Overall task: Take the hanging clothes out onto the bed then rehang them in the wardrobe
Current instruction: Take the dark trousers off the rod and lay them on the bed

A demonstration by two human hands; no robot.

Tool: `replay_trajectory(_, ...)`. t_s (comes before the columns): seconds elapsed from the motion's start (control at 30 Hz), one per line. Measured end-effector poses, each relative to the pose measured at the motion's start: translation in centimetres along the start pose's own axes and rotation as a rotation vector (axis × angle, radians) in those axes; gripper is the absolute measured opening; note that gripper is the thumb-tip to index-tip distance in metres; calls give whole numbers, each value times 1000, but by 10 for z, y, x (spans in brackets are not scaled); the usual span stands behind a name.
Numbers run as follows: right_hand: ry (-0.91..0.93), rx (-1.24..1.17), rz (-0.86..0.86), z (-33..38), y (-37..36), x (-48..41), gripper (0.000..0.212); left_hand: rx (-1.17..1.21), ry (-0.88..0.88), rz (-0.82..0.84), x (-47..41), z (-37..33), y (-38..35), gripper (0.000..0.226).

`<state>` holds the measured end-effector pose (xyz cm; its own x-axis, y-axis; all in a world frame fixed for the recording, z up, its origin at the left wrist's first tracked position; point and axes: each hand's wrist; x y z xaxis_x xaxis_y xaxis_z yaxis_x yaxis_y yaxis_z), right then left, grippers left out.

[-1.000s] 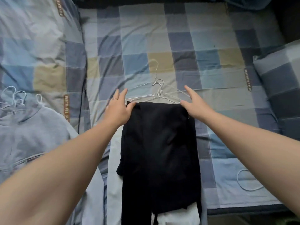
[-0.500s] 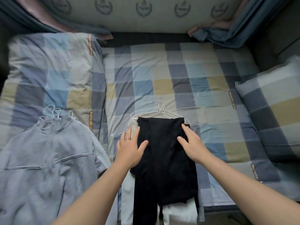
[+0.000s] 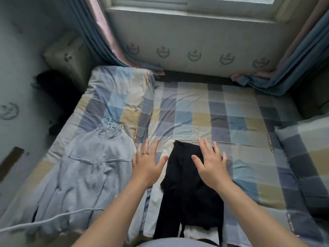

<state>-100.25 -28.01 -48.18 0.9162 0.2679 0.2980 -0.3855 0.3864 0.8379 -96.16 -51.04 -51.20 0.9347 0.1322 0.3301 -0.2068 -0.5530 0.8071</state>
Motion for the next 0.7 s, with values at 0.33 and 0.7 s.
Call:
replay_trajectory(0.33,319,113,183,44,-30,15,65,31,302,-188,98,19,-3,72)
replay_trajectory(0.7,769,188,521,78,-76,110,65,185,756,-498,271,15,-66,72)
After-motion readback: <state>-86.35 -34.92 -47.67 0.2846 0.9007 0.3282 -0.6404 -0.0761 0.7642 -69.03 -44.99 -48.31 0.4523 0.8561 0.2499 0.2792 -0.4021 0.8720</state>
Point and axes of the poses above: each hand's wrist, its own x-axis away from the middle knuckle, its own y-axis out of the back of the hand, z = x × y, and after that the axes turned 8 degrees about z, right-handed
